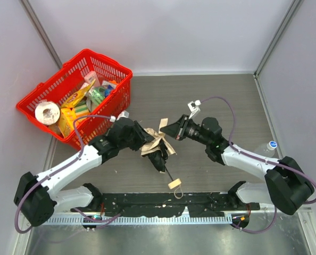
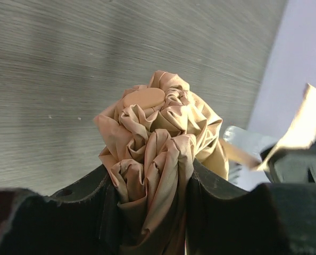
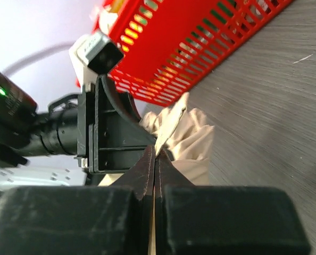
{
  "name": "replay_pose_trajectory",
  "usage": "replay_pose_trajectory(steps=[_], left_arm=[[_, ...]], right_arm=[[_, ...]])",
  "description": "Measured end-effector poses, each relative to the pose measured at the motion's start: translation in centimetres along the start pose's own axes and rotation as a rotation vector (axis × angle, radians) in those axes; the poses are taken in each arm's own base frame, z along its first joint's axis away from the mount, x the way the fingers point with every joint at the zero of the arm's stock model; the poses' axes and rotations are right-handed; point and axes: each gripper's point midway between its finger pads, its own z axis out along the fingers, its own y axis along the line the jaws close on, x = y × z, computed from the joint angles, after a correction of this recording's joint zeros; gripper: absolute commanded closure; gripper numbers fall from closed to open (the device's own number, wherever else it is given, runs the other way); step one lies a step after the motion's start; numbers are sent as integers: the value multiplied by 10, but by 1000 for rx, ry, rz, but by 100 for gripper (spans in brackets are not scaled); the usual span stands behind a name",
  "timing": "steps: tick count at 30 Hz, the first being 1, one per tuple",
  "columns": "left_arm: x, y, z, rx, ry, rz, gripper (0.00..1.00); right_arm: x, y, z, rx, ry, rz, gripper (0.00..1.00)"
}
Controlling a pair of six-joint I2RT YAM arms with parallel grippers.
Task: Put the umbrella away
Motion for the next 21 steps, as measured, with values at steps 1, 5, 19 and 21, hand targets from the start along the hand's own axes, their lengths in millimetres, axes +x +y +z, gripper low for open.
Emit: replay_pose_trajectory(steps=[1, 5, 19, 21], left_arm=[[0, 3, 4, -31, -8, 17, 100], [4, 14, 28, -186, -23, 80, 100], [18, 65, 90, -426, 27, -37, 100], [21, 74, 94, -463, 41, -51, 100]], right_arm=[[7, 2, 3, 13, 20, -44, 99], [31, -4, 11, 91, 79, -188, 99], [75, -14, -10, 214, 185, -545, 99], [93, -13, -8, 199, 226, -579, 99]])
